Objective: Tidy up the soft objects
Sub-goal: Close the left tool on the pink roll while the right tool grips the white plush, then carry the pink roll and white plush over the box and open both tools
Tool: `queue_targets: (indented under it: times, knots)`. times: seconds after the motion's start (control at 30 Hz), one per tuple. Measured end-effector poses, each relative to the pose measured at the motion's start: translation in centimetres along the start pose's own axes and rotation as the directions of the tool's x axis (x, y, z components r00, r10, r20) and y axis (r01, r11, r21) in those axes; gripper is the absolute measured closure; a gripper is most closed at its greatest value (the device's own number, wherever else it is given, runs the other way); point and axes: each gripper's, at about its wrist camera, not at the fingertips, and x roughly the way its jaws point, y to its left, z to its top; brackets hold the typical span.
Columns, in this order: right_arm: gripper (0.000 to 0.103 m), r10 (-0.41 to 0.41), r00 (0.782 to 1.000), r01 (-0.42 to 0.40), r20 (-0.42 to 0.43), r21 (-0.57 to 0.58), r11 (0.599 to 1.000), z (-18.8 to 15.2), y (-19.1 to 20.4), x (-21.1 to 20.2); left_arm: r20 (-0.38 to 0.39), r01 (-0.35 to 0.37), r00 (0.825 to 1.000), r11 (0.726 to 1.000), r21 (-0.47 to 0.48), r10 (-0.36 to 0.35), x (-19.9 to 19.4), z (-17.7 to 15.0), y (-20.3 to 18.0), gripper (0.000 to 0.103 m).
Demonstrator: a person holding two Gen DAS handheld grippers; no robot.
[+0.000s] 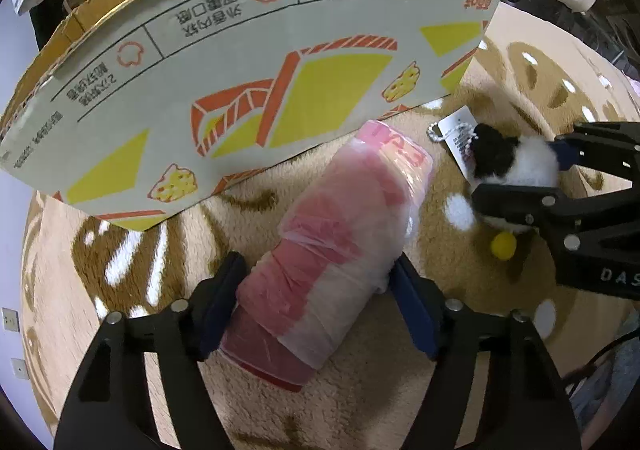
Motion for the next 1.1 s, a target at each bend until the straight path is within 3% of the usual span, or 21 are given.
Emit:
queue_targets:
  times: [0.43, 0.57, 0.93, 1.1]
  knots:
    - [0.070, -0.004, 0.998, 0.001, 0.058, 0.051, 0.999, -1.3, -1.2, -1.8, -0.048, 0.020, 0.999, 0.999, -0.038, -0.021, -1.2, -1.4, -1.5, 0.057]
    - [0.071, 0.000, 0.996, -0.003, 0.094, 0.030, 1.000, -1.7, -0.5, -3.6, -0.039, 0.035, 0.999, 0.997, -0.067, -0.038, -2.4, -2.2, -2.0, 0.060]
    - [0.071, 0.027, 0.980, -0.034, 0.199, 0.031, 0.999, -2.3, 1.2, -8.1, 0.062, -0.017, 0.998, 0.988, -0.153, 0.027, -8.4, -3.2, -0.7, 0.060]
    - [0.071, 0.031, 0.958, -0.036, 0.284, 0.010, 0.999, -2.2, 2.2, -11.0, 0.134, -0.063, 0.987, 0.977, -0.203, 0.091, -11.8, -4.2, 0.0, 0.060]
